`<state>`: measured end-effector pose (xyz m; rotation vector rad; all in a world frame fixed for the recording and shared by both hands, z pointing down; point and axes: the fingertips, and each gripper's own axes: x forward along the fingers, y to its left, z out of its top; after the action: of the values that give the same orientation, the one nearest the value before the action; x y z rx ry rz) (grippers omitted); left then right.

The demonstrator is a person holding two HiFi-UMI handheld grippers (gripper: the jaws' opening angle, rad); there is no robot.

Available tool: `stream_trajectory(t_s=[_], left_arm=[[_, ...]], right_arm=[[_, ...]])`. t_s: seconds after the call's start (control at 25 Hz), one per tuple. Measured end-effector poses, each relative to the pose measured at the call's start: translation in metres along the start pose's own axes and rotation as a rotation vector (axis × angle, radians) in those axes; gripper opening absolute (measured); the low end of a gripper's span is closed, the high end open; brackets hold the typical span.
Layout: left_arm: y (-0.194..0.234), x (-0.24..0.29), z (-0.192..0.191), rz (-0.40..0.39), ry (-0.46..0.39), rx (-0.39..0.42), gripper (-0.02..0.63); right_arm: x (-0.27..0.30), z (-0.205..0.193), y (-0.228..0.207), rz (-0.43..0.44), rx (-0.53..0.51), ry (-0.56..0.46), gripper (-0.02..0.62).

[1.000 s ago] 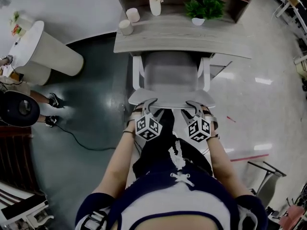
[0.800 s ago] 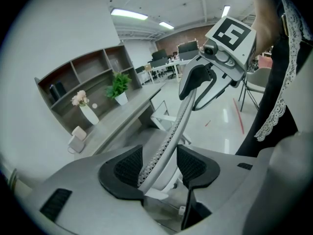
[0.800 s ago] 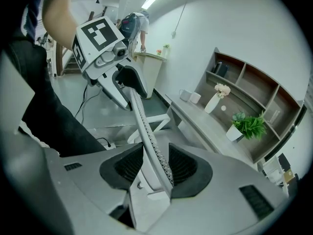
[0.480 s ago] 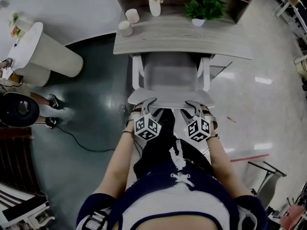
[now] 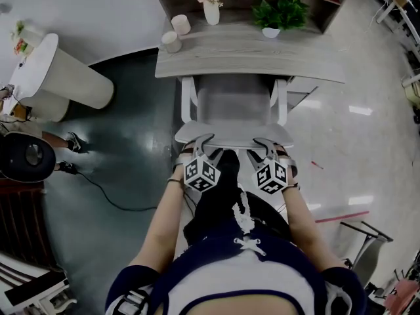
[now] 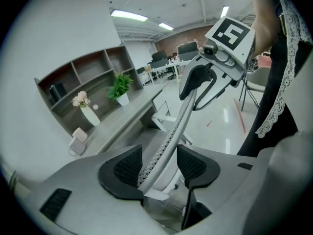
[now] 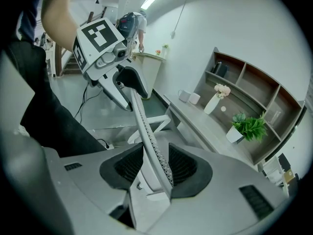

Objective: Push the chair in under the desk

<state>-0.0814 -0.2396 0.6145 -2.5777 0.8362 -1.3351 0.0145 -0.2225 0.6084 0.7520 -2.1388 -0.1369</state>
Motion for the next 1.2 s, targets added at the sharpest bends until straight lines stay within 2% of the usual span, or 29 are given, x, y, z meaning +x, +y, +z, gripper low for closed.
stream_trajectory(t_s=[1.2], left_arm=[[0.039, 0.024, 0.007, 0.007, -0.011, 0.018, 0.225]], right_arm=[[0.025, 0.008, -0.037, -0.012, -0.002, -0.003, 0.141]])
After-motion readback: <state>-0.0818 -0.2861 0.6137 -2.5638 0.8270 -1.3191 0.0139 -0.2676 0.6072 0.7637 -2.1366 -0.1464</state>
